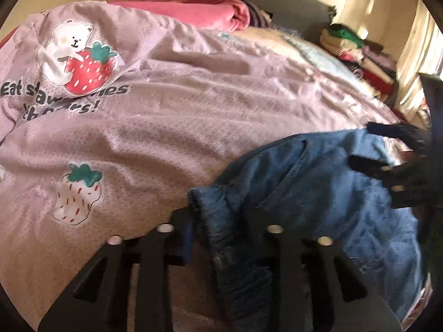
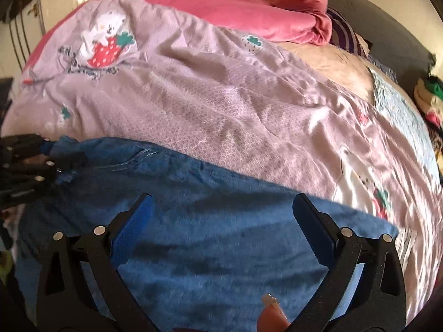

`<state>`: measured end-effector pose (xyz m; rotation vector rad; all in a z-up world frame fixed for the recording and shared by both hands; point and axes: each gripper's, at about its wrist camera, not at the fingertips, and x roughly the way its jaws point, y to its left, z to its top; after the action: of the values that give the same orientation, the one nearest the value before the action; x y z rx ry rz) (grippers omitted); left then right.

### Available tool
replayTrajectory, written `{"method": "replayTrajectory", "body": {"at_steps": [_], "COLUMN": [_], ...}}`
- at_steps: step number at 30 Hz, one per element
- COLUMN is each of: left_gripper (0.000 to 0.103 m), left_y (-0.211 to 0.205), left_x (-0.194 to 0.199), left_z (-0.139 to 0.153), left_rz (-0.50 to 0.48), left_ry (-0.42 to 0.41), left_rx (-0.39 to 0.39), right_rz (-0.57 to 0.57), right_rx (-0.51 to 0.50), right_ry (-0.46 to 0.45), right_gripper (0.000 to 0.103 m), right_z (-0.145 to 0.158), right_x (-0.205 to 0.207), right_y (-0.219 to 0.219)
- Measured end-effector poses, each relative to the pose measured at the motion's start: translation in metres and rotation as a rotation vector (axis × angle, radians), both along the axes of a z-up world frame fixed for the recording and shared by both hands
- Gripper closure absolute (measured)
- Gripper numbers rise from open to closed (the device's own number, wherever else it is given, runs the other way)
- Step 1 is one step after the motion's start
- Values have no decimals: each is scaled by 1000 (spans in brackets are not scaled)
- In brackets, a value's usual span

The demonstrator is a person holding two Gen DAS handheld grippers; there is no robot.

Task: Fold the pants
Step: 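Grasp the elastic waistband of the denim pants with the left tool, then grasp the denim beside the left tool with the right tool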

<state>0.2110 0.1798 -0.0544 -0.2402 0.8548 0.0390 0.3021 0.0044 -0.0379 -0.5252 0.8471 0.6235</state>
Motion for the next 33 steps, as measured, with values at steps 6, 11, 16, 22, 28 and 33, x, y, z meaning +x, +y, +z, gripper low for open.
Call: {"method": "replayTrajectory", "body": {"at_steps": [6, 11, 16, 22, 28, 33], "left_gripper": [82, 85, 89, 89, 89, 89], "left_y": [-1, -7, -10, -8, -11, -20], "left_x": [-20, -38, -47, -49, -60, -79], "left_z": [23, 32, 36, 33, 46, 56], "left_rz": [-20, -49, -63, -58, -84, -113], "left_ry": [-78, -118, -124, -116, -155, -187], "left_rx": [-15, -20, 8, 12, -4, -9], "right_rz": [90, 179, 227, 198, 179, 179], "right_rx": [-63, -88, -27, 61, 172, 240], "right_ry": [-17, -55, 15, -11, -34, -45], "right_gripper": [8, 9, 62, 93, 96, 96], "right_z": [-7, -12, -12, 10, 39, 56], "right_x": [2, -4, -11, -30, -63, -103], "right_y": [17, 32, 35, 13, -20, -47]}}
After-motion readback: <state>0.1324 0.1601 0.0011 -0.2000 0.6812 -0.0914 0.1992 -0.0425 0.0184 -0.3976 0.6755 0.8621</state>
